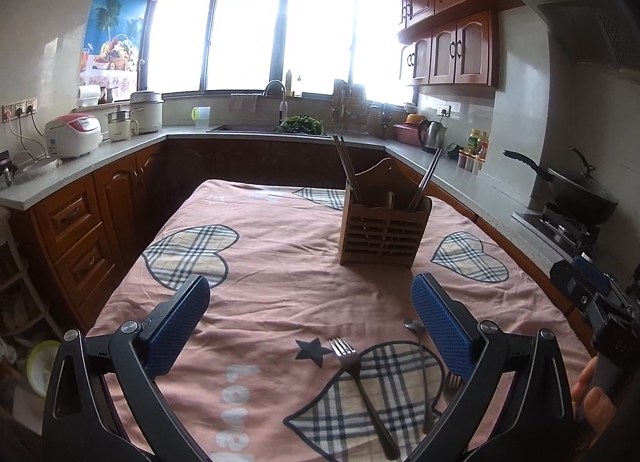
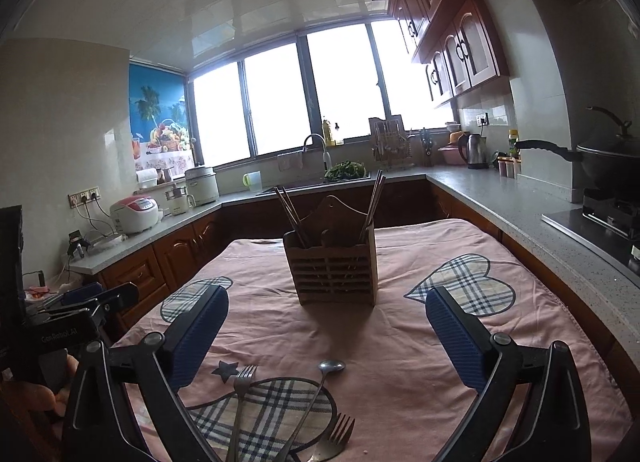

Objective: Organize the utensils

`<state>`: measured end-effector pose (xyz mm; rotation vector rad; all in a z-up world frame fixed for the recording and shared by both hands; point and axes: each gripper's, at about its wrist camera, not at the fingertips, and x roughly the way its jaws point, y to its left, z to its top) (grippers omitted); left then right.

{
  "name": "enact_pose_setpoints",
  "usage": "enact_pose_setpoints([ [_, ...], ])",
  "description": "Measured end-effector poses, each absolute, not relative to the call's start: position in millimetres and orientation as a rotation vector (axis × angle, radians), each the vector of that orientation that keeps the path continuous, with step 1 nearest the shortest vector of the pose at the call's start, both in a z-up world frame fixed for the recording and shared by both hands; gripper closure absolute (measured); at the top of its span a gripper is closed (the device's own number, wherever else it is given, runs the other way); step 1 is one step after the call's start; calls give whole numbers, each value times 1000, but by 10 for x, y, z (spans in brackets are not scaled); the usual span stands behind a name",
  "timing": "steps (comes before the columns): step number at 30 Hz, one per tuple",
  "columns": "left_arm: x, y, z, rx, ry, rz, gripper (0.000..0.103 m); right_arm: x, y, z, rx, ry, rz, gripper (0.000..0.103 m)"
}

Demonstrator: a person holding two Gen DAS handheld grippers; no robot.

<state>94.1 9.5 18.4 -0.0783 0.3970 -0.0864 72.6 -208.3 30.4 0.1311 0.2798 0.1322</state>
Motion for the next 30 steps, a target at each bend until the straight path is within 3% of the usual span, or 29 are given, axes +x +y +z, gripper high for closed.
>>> enact_pose_setpoints([
  [30, 656, 50, -132, -24, 345, 27, 0, 451, -1933, -90, 67, 238, 68, 1],
])
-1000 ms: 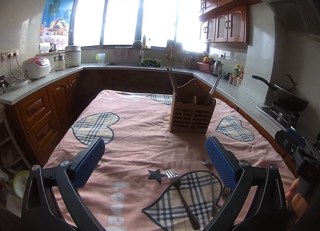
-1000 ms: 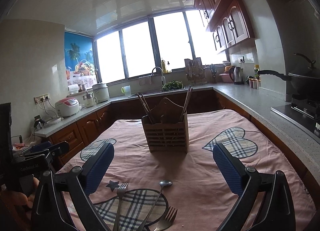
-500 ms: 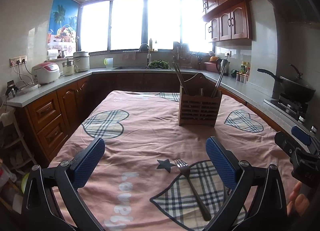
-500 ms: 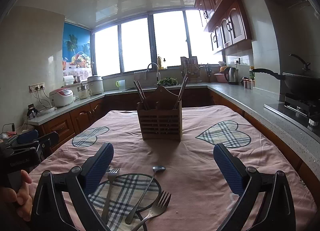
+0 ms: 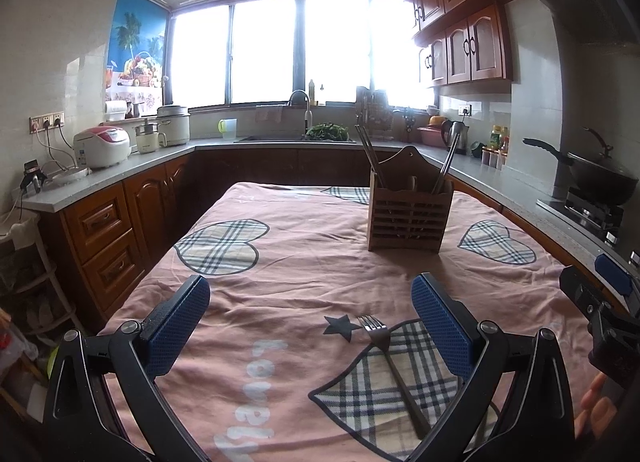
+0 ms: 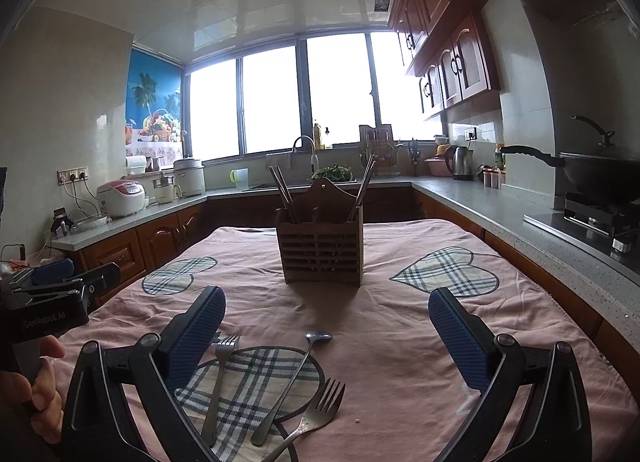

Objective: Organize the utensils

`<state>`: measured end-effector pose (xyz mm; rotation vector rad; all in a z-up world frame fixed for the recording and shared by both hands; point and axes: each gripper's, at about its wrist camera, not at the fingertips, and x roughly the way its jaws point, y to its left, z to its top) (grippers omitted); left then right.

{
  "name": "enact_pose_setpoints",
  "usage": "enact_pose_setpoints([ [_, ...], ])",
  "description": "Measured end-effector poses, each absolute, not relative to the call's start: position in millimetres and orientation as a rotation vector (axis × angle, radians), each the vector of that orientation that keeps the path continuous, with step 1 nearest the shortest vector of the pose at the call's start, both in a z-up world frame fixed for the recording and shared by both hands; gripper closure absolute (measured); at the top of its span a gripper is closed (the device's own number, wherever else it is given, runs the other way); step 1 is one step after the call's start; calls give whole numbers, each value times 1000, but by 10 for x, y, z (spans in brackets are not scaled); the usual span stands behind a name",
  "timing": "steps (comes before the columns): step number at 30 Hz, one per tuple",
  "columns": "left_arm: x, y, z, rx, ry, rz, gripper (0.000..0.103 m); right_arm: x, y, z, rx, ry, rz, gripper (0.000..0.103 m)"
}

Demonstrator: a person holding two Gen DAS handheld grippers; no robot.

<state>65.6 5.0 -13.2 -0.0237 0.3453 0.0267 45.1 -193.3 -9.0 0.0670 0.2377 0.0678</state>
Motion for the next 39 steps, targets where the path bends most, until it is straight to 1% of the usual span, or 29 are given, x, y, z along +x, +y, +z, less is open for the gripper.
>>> enact_pose_setpoints([
  [39, 624, 26, -100, -5, 333, 21, 0, 463, -1863, -96, 70, 249, 79, 0],
])
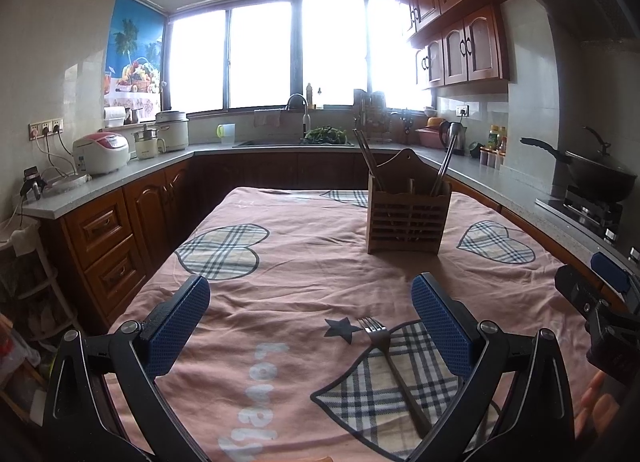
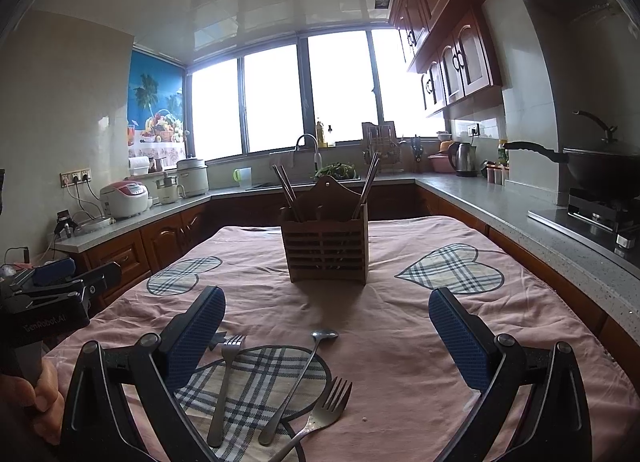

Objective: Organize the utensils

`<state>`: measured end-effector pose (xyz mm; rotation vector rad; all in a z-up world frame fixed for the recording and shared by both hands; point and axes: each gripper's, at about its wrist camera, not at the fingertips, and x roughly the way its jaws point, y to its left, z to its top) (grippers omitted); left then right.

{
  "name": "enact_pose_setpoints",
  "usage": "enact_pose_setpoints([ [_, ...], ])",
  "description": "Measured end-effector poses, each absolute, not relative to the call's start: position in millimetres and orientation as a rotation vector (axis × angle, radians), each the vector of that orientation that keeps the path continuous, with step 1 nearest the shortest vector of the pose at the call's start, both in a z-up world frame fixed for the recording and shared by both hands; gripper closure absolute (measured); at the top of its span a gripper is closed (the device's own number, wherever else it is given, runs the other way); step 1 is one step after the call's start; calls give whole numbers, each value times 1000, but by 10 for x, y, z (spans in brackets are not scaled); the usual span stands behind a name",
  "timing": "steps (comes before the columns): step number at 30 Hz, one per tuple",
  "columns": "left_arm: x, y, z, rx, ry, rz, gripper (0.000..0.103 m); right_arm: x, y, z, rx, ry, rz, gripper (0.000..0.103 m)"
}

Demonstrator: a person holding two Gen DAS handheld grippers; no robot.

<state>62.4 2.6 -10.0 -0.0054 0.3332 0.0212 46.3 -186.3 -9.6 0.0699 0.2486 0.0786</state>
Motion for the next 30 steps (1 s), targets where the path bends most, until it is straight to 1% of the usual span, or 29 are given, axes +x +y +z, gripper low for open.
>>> enact_pose_setpoints([
  [30, 628, 9, -102, 2, 325, 19, 0, 450, -1814, -54, 70, 242, 83, 0],
])
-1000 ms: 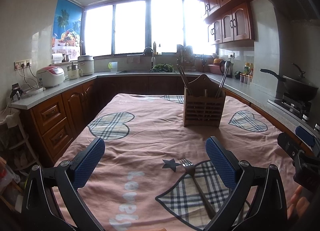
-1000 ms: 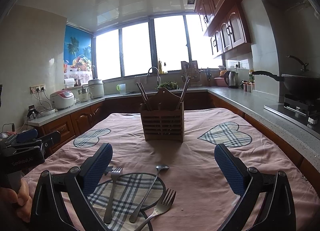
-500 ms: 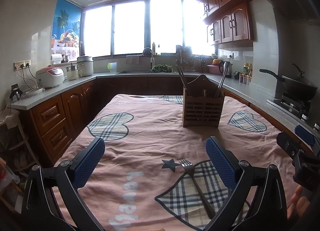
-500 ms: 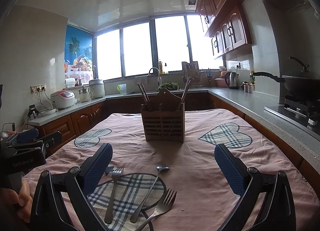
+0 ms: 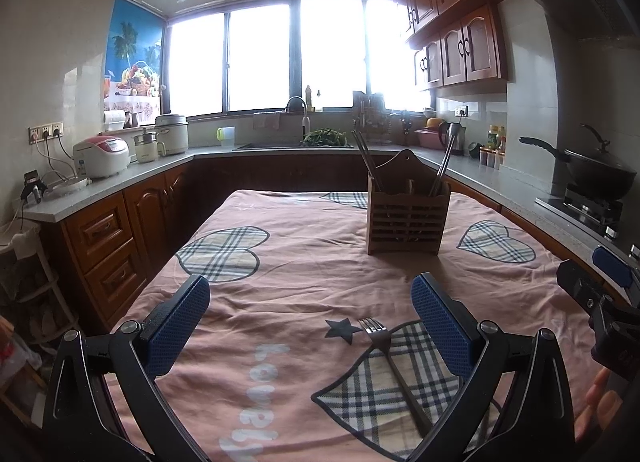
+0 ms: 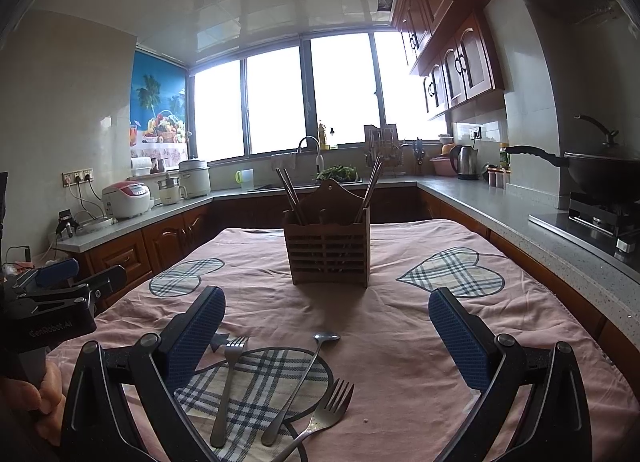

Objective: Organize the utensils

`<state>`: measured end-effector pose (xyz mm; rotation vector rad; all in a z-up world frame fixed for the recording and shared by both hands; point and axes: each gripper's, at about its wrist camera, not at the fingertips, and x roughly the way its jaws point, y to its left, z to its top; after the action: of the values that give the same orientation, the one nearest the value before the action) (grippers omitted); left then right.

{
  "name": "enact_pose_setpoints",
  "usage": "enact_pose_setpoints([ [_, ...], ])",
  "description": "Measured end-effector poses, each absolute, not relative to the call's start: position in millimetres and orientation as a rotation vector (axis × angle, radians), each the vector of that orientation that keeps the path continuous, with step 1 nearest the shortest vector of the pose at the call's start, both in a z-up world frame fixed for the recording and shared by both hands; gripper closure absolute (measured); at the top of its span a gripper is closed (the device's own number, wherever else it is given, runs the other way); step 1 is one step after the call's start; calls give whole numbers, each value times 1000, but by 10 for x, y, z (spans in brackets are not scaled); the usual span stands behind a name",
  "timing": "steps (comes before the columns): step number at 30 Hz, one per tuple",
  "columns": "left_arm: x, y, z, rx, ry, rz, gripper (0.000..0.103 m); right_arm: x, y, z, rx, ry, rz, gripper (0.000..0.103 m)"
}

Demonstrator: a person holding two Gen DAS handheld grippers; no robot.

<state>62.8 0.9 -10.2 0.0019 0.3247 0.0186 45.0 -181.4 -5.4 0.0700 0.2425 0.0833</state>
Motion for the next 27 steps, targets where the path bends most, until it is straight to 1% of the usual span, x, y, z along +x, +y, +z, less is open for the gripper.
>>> enact_pose_setpoints([
  [27, 622, 13, -115, 5, 320, 11, 0, 446, -1813, -49, 70, 242, 83, 0],
])
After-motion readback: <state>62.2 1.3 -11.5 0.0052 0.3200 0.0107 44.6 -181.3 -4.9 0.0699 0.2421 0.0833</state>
